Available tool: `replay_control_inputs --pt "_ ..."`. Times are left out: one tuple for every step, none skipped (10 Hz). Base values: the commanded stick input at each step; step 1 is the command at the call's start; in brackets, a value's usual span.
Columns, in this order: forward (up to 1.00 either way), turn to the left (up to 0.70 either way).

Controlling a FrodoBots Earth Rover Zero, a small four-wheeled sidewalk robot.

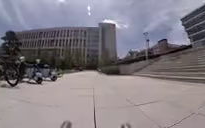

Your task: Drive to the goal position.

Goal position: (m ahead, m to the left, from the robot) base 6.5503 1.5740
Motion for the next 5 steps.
replay_control_inputs --pt "0.7 0.02" --pt "0.7 0.02" --pt "0.7 0.02" --pt "0.7 0.02" --pt "0.7 0.02"
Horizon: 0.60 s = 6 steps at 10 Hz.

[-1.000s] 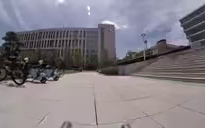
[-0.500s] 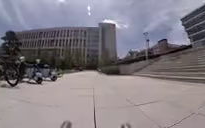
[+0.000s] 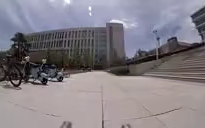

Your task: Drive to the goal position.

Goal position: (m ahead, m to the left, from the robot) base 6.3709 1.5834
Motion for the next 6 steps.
replay_control_inputs --pt "0.7 0.01" --pt "0.7 0.01" --pt "0.7 0.01" --pt "0.7 0.0" --pt "0.7 0.0" --pt "0.7 0.0"
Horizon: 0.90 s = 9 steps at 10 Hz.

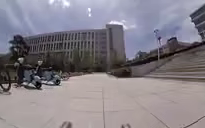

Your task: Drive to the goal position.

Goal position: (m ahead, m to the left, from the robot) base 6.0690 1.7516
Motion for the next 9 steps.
replay_control_inputs --pt "0.7 -0.28" --pt "0.7 -0.03" --pt "0.7 0.0" --pt "0.7 0.0" --pt "0.7 0.0" --pt "0.7 0.0" --pt "0.7 0.0" --pt "0.7 0.0" --pt "0.7 0.0"
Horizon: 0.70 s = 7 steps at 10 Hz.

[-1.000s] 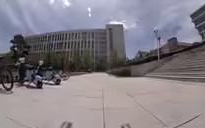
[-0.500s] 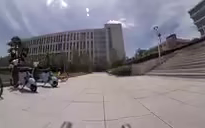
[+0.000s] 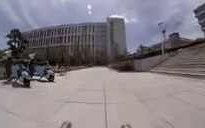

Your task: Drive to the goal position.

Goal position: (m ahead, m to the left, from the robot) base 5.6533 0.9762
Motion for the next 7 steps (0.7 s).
replay_control_inputs --pt "0.7 0.0" --pt "0.7 0.0" --pt "0.7 0.0" --pt "0.7 0.0" --pt "0.7 0.0" --pt "0.7 0.0" --pt "0.7 0.0"
